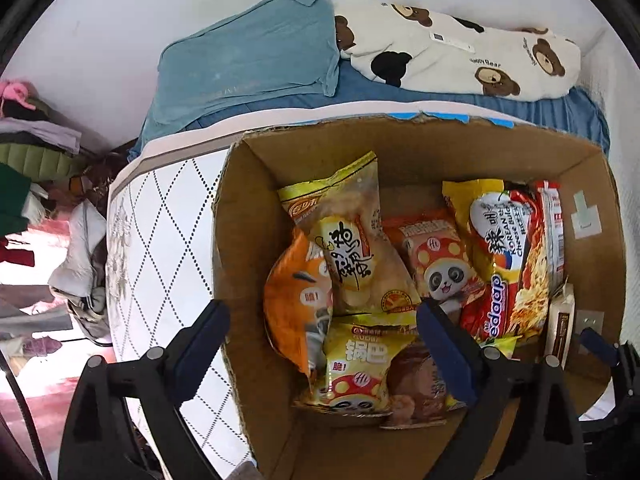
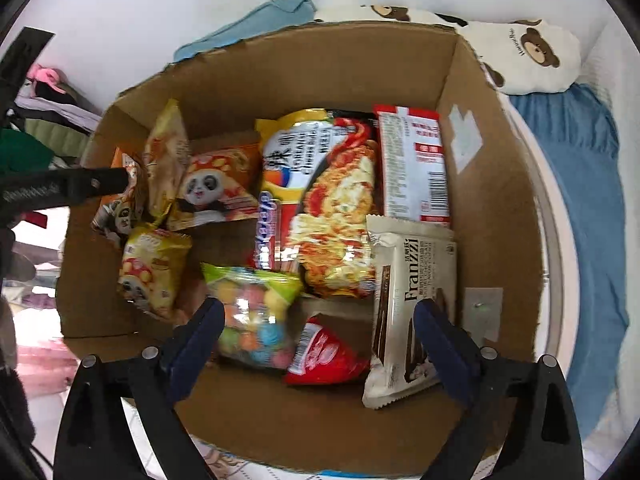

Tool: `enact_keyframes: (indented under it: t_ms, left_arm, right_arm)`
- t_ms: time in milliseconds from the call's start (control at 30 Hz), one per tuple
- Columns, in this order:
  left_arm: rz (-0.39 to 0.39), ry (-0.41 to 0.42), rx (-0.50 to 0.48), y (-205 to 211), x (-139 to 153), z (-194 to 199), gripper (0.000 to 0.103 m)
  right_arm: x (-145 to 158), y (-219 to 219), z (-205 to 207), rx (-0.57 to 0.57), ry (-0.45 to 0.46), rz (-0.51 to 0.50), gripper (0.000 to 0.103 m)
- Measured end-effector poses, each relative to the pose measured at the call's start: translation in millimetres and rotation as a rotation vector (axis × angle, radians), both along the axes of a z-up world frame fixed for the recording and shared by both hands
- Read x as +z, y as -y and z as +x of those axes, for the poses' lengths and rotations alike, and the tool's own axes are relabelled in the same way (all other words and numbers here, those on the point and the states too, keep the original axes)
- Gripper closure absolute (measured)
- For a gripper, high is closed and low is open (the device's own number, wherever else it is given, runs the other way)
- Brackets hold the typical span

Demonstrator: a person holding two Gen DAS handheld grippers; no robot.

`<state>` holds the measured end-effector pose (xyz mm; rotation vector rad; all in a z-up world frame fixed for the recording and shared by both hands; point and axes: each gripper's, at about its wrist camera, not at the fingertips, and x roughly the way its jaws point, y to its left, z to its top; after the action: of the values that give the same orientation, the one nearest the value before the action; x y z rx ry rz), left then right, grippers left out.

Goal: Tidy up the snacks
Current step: 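Carry both snacks into the box, open both tools and lift away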

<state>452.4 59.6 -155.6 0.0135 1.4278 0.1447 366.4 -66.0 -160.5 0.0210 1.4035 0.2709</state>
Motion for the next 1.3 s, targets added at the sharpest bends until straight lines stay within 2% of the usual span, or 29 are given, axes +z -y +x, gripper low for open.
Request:
enact_keyframes:
  t_ms: [167,500,667,833,1300]
  left_arm:
    - [-0.056,0.003,0.016,4.8,6.6,-5.4,0.006]
    - [-0.174,-0.008,0.066,20.0,-7.1,-40.5,0.006]
    - [-0.225,0.007,0.096,22.7,-7.5,-59.4,0.006]
    - [-0.217,0.065,0.089,26.7,6.4,-80.5,0.006]
    - [-0.154,0.328,0.046,44.3,81.4,-154.9,0.006]
  right_arm:
    - [1.7,6.9,0.2,-0.023,-0.002,0.005,0.005]
    - [9.5,11.9,-6.7,-0.022,0.025,-0.057,0.005]
    - [23.5,13.6,-13.6,-0.020,0.081,-0.079,0.005]
    - [41.0,13.0,-25.3,-0.010,0.144,-0.096,0.005]
    - [112.3,27.0,-85.5,-0.026,0.371,-0.075,0.005]
